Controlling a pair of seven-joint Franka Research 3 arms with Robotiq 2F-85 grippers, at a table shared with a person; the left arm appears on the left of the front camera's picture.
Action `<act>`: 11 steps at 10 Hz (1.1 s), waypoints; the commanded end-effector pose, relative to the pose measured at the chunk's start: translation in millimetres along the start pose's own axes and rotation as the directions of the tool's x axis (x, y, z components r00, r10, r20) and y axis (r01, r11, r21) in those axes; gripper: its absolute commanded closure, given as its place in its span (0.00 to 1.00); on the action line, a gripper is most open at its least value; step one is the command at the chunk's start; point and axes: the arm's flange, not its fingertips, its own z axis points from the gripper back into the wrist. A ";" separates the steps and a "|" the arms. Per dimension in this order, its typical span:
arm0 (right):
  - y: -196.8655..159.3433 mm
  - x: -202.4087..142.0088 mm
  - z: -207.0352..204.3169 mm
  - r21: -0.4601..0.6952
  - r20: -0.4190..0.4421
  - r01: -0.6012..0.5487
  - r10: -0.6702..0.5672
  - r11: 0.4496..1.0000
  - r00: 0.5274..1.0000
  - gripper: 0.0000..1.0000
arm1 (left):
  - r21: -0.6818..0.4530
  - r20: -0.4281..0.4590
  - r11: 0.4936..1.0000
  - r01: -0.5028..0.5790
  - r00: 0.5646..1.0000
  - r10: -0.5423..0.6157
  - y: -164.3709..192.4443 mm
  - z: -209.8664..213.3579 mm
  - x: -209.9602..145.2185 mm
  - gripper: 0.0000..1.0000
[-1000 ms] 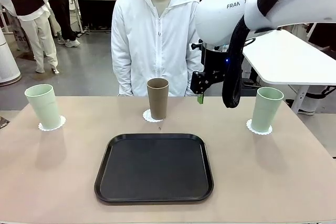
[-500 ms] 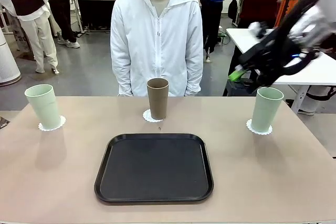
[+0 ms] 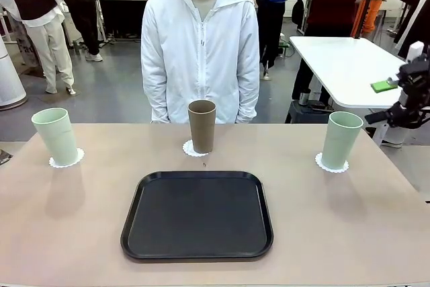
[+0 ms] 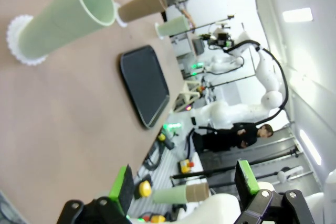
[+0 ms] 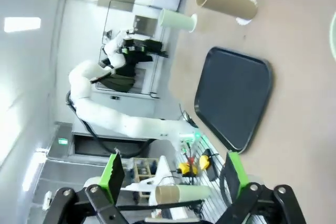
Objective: Place coasters on the table and set cups on them.
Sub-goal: Take one Reusable plastic cup from the Flat Tray and place it on a coaster set by the human.
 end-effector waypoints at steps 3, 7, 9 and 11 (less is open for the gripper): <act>-17.4 -5.2 2.9 0.032 0.010 0.014 -0.014 0.999 1.000 0.00 | 0.008 0.000 1.000 -0.004 1.000 0.004 -2.5 0.7 0.3 0.00; -17.4 -5.2 2.9 0.032 0.010 0.014 -0.014 0.999 1.000 0.00 | 0.008 0.000 1.000 -0.004 1.000 0.004 -2.5 0.7 0.3 0.00; -17.4 -5.2 2.9 0.032 0.010 0.014 -0.014 0.999 1.000 0.00 | 0.008 0.000 1.000 -0.004 1.000 0.004 -2.5 0.7 0.3 0.00; -17.4 -5.2 2.9 0.032 0.010 0.014 -0.014 0.999 1.000 0.00 | 0.008 0.000 1.000 -0.004 1.000 0.004 -2.5 0.7 0.3 0.00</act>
